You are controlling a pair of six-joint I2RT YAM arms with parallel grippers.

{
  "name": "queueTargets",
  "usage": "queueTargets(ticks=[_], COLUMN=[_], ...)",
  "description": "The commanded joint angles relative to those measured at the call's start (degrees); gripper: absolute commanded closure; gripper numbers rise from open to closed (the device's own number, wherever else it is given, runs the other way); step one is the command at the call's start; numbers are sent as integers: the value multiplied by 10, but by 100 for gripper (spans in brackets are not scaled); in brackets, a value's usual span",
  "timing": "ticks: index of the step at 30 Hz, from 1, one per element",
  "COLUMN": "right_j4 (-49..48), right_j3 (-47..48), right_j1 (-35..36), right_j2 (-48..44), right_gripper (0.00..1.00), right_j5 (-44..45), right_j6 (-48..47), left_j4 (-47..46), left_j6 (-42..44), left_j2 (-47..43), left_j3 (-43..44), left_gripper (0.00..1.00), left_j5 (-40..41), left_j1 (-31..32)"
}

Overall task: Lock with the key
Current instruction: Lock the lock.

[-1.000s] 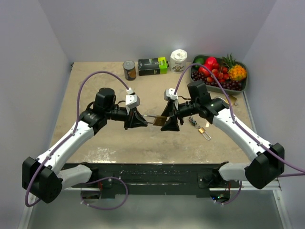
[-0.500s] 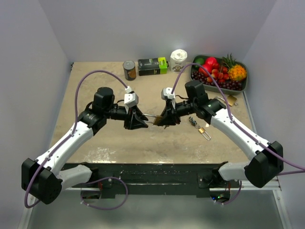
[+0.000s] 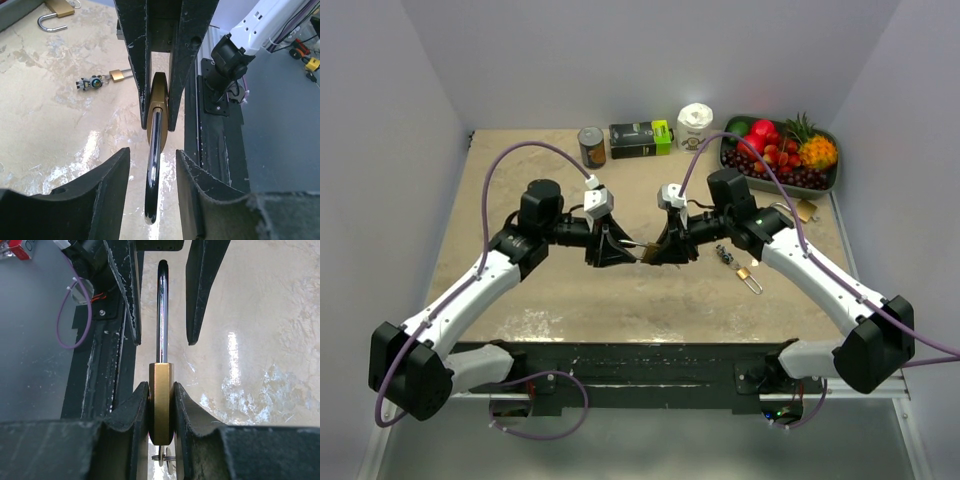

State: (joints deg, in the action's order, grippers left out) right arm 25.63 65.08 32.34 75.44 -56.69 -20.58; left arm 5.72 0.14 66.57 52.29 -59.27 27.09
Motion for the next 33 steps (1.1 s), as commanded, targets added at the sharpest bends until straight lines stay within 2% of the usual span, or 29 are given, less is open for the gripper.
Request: queueTargets(ticks=[1, 4, 10, 12, 16, 17, 18, 19, 20, 22, 25, 28, 30, 33], right_j4=[-41, -42, -42, -39, -29, -18, -15, 3, 14, 33, 87, 169, 186, 170], right_j3=[18, 19, 15, 17, 27, 29, 34, 36, 41, 47, 55, 64, 68, 65], right_j1=[4, 7, 12, 13, 13, 13, 12, 10, 6, -12, -44, -56, -55, -56], right_j2=[-8, -7, -6, -7, 1, 2, 3, 5, 5, 3, 4, 14, 23, 29], right_gripper=[100, 100, 100, 100, 100, 86, 51, 41, 35, 28, 30, 37, 40, 43], right_j5=[-33, -33, -35, -36, -35, -39, -40, -33, -26, -26, -32, -24, -29, -36], right_j6=[6, 5, 1, -3, -5, -5, -2, -3, -16, -24, -76, -147, -176, -163], left_j4=[12, 27, 61, 60, 63, 65, 66, 62, 62, 68, 85, 86, 82, 70], left_j6=[44, 65, 105, 104, 101, 100, 93, 88, 86, 87, 99, 96, 91, 81], left_j2=[5, 5, 13, 12, 8, 5, 3, 0, -2, -8, -16, -21, -22, -22], left_j3=[6, 7, 18, 18, 21, 20, 20, 17, 16, 15, 12, 9, 10, 10], left_gripper=[55, 58, 86, 99, 100, 100, 100, 100, 100, 100, 100, 100, 100, 100], left_j5=[2, 13, 35, 35, 31, 25, 18, 12, 5, -10, -23, -39, -45, -51], left_j1=[9, 20, 43, 44, 41, 39, 31, 24, 17, -3, -23, -30, -30, -31])
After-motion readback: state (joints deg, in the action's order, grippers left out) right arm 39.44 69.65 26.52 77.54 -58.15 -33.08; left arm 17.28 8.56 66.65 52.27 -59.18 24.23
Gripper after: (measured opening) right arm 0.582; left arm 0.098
